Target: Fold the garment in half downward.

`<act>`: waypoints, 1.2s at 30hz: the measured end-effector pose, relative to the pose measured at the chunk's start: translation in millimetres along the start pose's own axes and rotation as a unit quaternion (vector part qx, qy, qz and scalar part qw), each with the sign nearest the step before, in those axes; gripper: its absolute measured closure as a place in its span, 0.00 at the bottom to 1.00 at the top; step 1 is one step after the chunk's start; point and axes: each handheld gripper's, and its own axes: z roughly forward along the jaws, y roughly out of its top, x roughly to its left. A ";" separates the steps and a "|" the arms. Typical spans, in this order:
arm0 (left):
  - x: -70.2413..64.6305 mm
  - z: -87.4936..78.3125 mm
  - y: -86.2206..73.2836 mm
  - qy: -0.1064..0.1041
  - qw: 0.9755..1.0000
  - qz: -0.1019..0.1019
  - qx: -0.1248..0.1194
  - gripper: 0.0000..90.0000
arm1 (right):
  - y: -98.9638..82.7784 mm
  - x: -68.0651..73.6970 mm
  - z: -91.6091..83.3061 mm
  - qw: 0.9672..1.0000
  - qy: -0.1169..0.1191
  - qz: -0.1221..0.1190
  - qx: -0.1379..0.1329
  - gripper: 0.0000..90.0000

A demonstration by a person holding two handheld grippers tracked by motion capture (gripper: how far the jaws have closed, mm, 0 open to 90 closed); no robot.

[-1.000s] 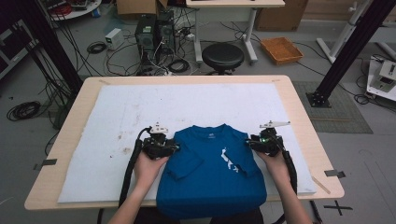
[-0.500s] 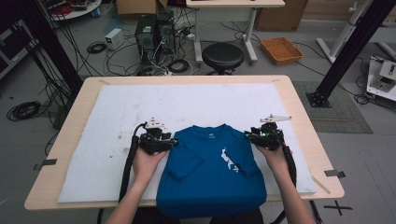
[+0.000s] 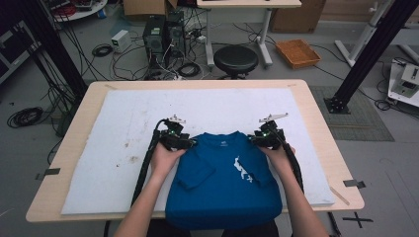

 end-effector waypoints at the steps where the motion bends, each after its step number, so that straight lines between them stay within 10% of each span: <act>1: -0.5 0.1 0.3 0.003 1.000 0.005 0.002 0.64 | 0.1 0.9 0.2 1.000 -0.003 -0.005 0.000 0.70; 7: -13.0 3.1 0.9 0.042 0.998 0.053 0.010 0.79 | -1.2 7.3 0.2 1.000 0.003 -0.031 -0.004 0.88; 12: -13.5 3.6 1.0 0.036 0.998 0.059 0.006 0.95 | -1.4 9.9 0.1 0.999 0.005 -0.039 -0.009 0.98; 21: 3.0 1.3 7.8 0.032 0.998 0.053 -0.018 0.96 | 6.2 -9.9 -3.7 0.999 0.023 0.009 -0.045 0.99; 29: 23.3 -4.6 29.4 0.030 0.997 0.034 -0.057 0.96 | 32.3 -17.7 2.2 0.997 0.013 0.017 -0.069 0.99; 36: 21.1 -27.6 34.5 0.008 0.994 0.055 -0.093 0.96 | 40.4 -16.9 -15.3 0.996 0.011 0.012 -0.093 0.99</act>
